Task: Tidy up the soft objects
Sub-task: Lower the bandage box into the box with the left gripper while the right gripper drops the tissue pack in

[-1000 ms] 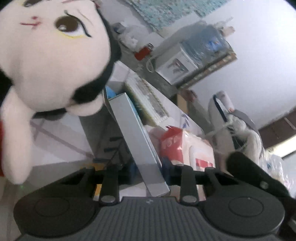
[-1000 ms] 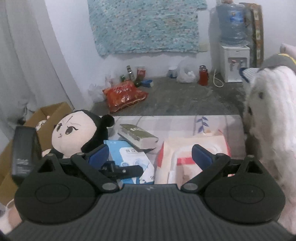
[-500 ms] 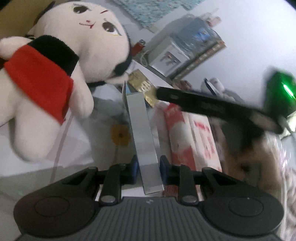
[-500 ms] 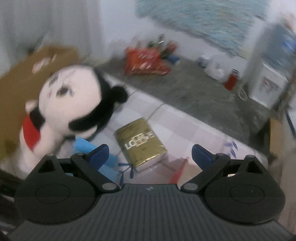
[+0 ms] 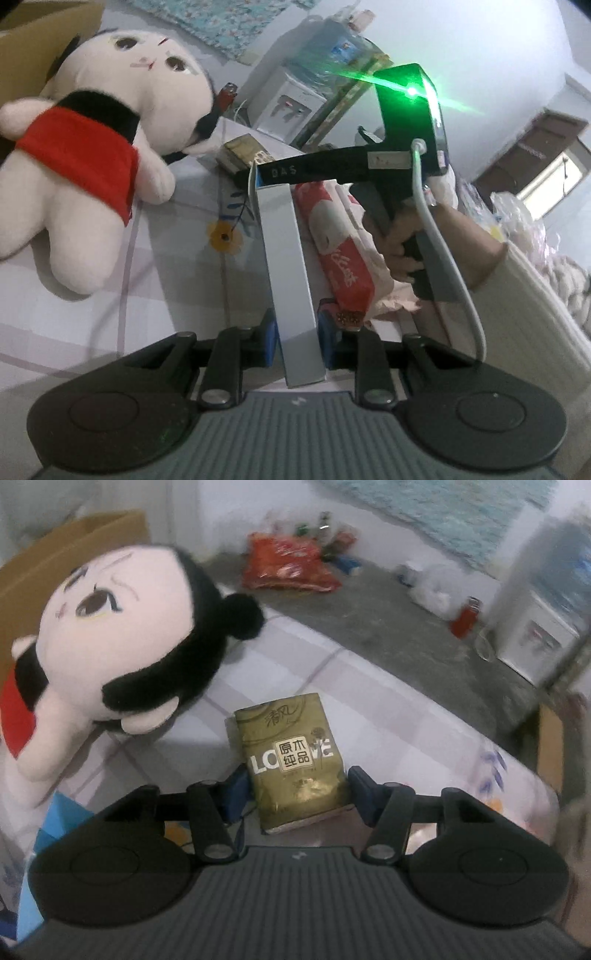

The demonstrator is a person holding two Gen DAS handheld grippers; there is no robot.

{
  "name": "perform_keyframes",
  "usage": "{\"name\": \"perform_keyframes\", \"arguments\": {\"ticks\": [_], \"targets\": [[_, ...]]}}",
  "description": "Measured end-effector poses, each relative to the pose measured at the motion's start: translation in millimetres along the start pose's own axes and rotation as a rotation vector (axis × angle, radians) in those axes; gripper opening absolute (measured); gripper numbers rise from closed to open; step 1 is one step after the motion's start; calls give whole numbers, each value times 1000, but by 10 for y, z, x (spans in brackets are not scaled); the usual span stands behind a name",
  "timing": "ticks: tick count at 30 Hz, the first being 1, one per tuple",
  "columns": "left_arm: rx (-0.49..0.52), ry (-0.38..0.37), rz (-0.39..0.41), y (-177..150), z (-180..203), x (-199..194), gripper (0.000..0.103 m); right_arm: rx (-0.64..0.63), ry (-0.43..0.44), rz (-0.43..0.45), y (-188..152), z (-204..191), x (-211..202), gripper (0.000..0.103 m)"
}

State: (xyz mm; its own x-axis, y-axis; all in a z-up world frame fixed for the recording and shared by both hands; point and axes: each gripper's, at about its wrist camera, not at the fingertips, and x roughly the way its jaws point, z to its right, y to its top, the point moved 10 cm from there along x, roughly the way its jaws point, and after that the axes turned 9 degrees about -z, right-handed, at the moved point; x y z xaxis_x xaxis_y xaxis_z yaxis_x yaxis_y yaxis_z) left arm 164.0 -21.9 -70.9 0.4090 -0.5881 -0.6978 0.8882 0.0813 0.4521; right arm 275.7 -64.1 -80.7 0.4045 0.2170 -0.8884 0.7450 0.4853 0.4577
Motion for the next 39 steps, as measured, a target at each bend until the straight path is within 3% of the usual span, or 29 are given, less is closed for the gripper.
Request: {"name": "perform_keyframes", "arguments": {"ticks": [5,10,14,20,23,26,30,33,35,39], "targets": [[44,-47,-14,-52,117,-135,21,103,98,89,-216,26,-564,56],[70,-43,21,-158,150,-469,21,75,197,189,-411,-208,-1408,56],[64,-52,69,-235,110,-963,21,15,365,306,-368,-599,-2120,57],[15,42,248,-184,-170,-2131,21,-53,519,337,-199,-1389,-2696,57],[-17,162,314,-82,-545,-2689,21,-82,581,336,-62,-1788,-2768,57],[-65,216,244,72,-1054,-2914,21,-98,621,299,81,-2166,-2650,57],[-150,201,95,266,-1645,-2771,21,-108,658,242,225,-2629,-2428,57],[-250,80,17,333,-1925,-2589,21,-97,676,201,293,-2848,-2218,57],[-287,37,-20,324,-2023,-2443,21,-84,677,181,345,-2937,-2087,57],[-387,58,-23,271,-2205,-2138,23,-84,655,171,444,-2852,-1876,57]]}}
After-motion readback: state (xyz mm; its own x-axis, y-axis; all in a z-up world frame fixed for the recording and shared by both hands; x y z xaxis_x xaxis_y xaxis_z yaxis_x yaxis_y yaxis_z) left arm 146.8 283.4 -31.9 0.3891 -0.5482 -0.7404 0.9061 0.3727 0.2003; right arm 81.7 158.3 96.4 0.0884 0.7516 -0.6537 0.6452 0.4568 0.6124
